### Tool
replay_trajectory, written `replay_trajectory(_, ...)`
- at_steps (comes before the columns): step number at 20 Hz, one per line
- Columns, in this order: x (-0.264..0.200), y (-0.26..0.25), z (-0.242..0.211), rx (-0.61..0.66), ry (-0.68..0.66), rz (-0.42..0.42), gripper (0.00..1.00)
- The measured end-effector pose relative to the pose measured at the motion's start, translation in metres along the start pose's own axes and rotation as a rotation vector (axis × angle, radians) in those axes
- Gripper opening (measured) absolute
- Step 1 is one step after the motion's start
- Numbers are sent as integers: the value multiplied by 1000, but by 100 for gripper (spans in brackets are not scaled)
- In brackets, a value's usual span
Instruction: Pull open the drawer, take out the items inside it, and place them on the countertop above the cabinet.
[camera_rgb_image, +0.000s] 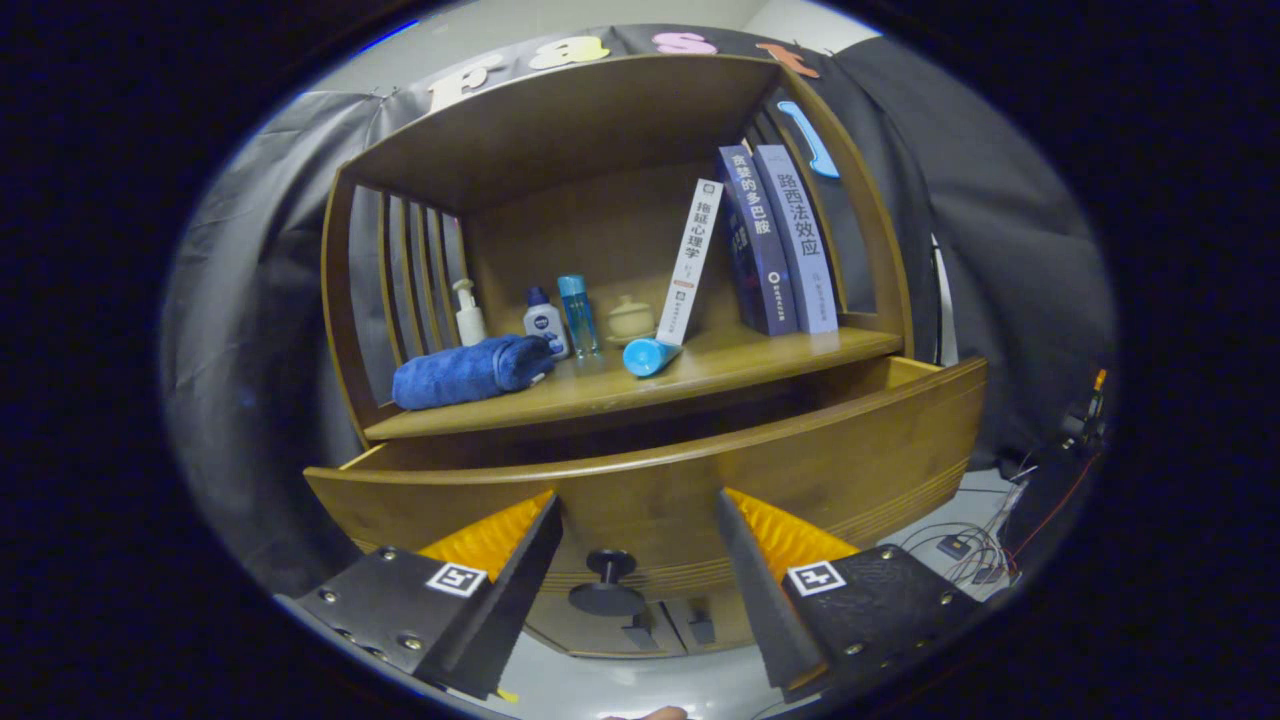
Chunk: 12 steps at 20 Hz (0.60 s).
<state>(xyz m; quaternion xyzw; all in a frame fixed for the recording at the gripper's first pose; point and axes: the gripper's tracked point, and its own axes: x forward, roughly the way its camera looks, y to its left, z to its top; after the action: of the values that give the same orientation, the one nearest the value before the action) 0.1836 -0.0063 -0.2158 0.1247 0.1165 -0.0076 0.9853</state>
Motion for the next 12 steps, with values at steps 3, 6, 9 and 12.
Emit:
replay_trajectory(3, 19, 3, 0, 5, 5, -4, 94)
replay_trajectory(6, 36, 4, 3, -4, 21, -5, 93)
replay_trajectory(9, 46, 4, 5, 4, 22, -4, 93)
replay_trajectory(12, 55, 5, 6, 17, 23, -4, 93)
